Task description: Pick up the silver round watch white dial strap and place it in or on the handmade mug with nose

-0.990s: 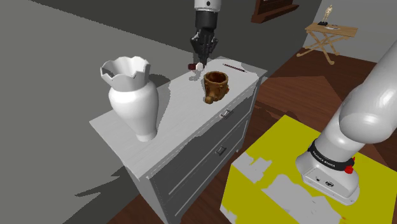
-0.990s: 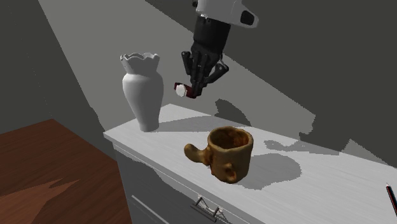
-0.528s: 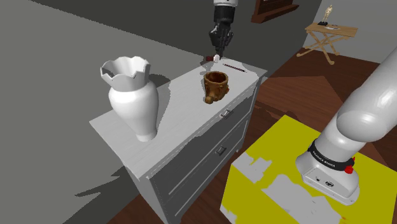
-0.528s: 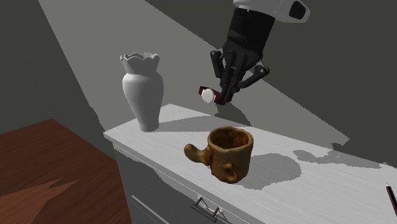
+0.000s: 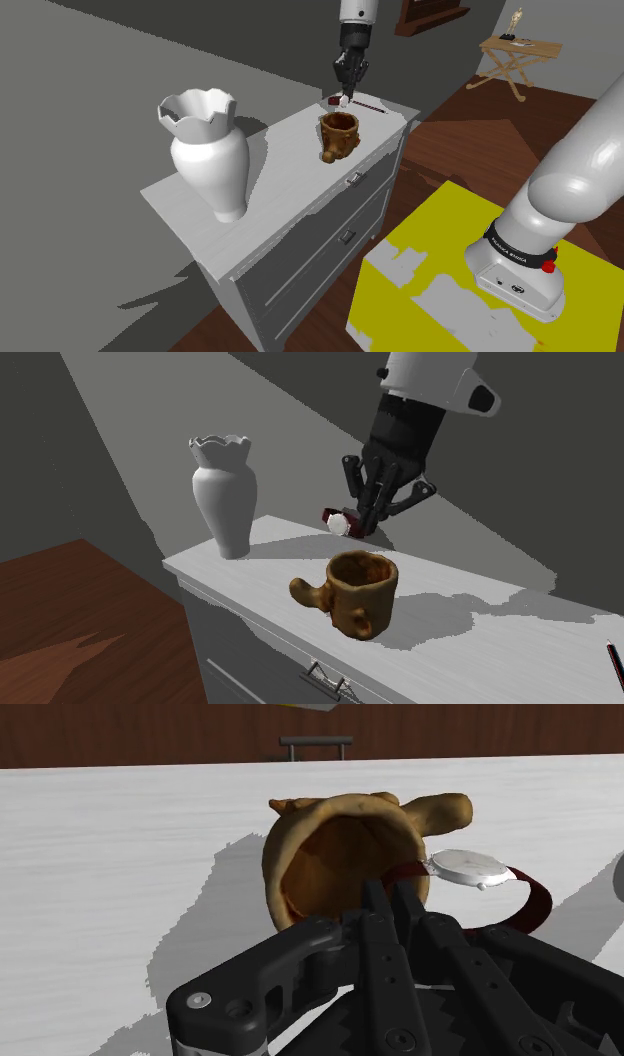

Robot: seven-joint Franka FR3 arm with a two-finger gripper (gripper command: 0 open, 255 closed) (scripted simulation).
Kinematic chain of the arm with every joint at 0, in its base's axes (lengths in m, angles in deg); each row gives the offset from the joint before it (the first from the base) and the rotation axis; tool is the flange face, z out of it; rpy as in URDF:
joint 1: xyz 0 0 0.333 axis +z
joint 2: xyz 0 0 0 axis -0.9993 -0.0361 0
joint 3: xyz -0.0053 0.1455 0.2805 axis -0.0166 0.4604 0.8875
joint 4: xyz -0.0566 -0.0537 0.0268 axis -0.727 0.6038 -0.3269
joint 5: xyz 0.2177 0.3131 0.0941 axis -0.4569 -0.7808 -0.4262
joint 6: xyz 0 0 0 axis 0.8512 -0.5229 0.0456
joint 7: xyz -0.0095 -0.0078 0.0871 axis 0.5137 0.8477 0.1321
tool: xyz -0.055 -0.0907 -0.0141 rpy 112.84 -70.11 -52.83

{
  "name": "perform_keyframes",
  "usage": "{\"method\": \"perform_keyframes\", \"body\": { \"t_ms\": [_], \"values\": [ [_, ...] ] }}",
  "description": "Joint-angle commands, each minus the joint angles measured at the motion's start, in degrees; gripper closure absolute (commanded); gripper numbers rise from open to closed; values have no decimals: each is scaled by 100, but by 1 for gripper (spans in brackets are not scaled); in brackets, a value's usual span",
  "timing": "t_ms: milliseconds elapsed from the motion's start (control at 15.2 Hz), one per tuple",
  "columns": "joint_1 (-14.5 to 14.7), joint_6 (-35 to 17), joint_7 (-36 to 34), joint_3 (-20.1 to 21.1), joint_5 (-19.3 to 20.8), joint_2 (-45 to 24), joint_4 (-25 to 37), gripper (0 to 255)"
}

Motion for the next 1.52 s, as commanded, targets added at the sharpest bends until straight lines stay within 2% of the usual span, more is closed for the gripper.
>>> {"method": "perform_keyframes", "body": {
  "t_ms": [0,528,990,1056,1386,1452],
  "values": [
    [2,-139,28,3,-5,-16,-124,255],
    [14,-735,139,19,-33,-131,-615,255],
    [14,-735,139,19,-33,-131,-615,255],
    [14,-735,139,19,-33,-131,-615,0],
    [14,-735,139,19,-33,-131,-615,0],
    [-4,-545,131,-1,-16,-116,-443,0]
  ]
}}
